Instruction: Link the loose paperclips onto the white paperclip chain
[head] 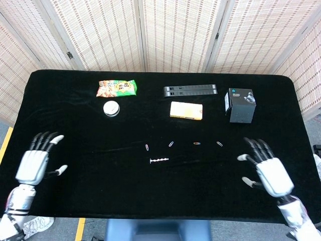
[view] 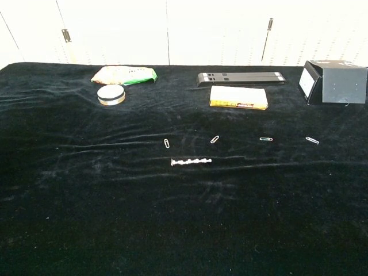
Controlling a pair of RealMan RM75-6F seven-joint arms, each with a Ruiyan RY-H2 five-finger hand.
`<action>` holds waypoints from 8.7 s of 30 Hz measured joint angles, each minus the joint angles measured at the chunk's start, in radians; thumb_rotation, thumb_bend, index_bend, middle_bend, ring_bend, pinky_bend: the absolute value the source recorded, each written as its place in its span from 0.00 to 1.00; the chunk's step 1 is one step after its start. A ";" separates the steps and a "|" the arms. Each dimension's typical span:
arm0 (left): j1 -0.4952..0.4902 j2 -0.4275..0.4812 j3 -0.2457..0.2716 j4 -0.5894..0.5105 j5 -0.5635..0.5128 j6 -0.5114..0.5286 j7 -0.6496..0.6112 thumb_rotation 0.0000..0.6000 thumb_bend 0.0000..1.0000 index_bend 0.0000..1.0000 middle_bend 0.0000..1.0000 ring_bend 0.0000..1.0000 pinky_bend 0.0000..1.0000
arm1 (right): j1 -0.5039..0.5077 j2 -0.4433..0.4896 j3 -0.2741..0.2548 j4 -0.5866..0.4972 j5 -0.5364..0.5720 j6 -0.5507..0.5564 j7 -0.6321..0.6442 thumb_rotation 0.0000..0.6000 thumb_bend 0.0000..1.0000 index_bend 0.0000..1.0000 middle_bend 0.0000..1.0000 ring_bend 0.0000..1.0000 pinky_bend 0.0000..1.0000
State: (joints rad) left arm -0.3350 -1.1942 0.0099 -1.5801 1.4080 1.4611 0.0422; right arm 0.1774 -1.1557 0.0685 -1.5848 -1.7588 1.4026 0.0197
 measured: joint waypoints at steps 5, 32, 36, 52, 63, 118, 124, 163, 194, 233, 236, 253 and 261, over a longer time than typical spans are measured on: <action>0.040 -0.007 -0.006 0.068 -0.003 0.022 -0.067 1.00 0.23 0.17 0.17 0.05 0.00 | 0.123 -0.018 0.052 -0.066 0.036 -0.173 -0.109 1.00 0.15 0.46 0.00 0.00 0.00; 0.139 0.020 -0.055 0.240 0.012 -0.012 -0.405 1.00 0.24 0.17 0.20 0.08 0.00 | 0.379 -0.668 0.108 0.122 0.426 -0.257 -0.730 1.00 0.26 0.56 0.01 0.00 0.00; 0.149 0.027 -0.060 0.256 0.018 -0.011 -0.439 1.00 0.24 0.15 0.20 0.08 0.00 | 0.402 -0.717 0.125 0.171 0.460 -0.266 -0.749 1.00 0.27 0.57 0.02 0.01 0.00; 0.194 0.089 -0.110 0.259 -0.078 -0.071 -0.552 1.00 0.26 0.12 0.20 0.08 0.00 | 0.461 -0.823 0.148 0.301 0.518 -0.291 -0.731 1.00 0.28 0.57 0.02 0.01 0.00; 0.218 0.103 -0.129 0.281 -0.079 -0.069 -0.626 1.00 0.29 0.10 0.20 0.08 0.00 | 0.490 -0.861 0.160 0.355 0.544 -0.309 -0.722 1.00 0.30 0.57 0.02 0.01 0.00; 0.248 0.113 -0.156 0.320 -0.056 -0.087 -0.701 1.00 0.35 0.08 0.22 0.08 0.00 | 0.575 -0.895 0.191 0.423 0.705 -0.367 -0.786 1.00 0.31 0.55 0.00 0.01 0.00; 0.250 0.113 -0.157 0.321 -0.055 -0.087 -0.703 1.00 0.35 0.08 0.23 0.08 0.00 | 0.579 -0.892 0.187 0.424 0.717 -0.370 -0.797 1.00 0.31 0.55 0.02 0.01 0.00; 0.250 0.111 -0.159 0.296 -0.048 -0.081 -0.657 1.00 0.37 0.07 0.23 0.09 0.00 | 0.524 -0.671 0.199 0.213 0.699 -0.223 -0.817 1.00 0.46 0.89 0.22 0.09 0.00; 0.249 0.124 -0.173 0.274 -0.079 -0.099 -0.652 1.00 0.37 0.07 0.23 0.09 0.00 | 0.633 -0.657 0.150 0.312 0.886 -0.323 -1.054 1.00 0.46 0.89 0.21 0.09 0.00; 0.253 0.123 -0.179 0.290 -0.083 -0.105 -0.674 1.00 0.37 0.08 0.25 0.09 0.00 | 0.723 -0.751 0.184 0.481 0.920 -0.387 -0.966 1.00 0.46 0.89 0.21 0.09 0.00; 0.254 0.123 -0.179 0.288 -0.083 -0.103 -0.670 1.00 0.37 0.08 0.25 0.09 0.00 | 0.710 -0.729 0.184 0.446 0.906 -0.360 -0.952 1.00 0.46 0.89 0.21 0.09 0.00; 0.254 0.119 -0.178 0.246 -0.082 -0.085 -0.590 1.00 0.37 0.08 0.25 0.09 0.00 | 0.525 -0.469 0.119 0.167 0.874 -0.195 -0.880 1.00 0.46 0.89 0.21 0.09 0.00; 0.243 0.113 -0.178 0.213 -0.085 -0.086 -0.504 1.00 0.37 0.08 0.25 0.09 0.00 | 0.441 -0.392 0.091 0.167 0.863 -0.194 -0.747 1.00 0.46 0.89 0.21 0.09 0.00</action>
State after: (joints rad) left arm -0.0920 -1.0812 -0.1683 -1.3672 1.3231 1.3750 -0.4614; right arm 0.6182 -1.5482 0.1590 -1.4181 -0.8962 1.2086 -0.7277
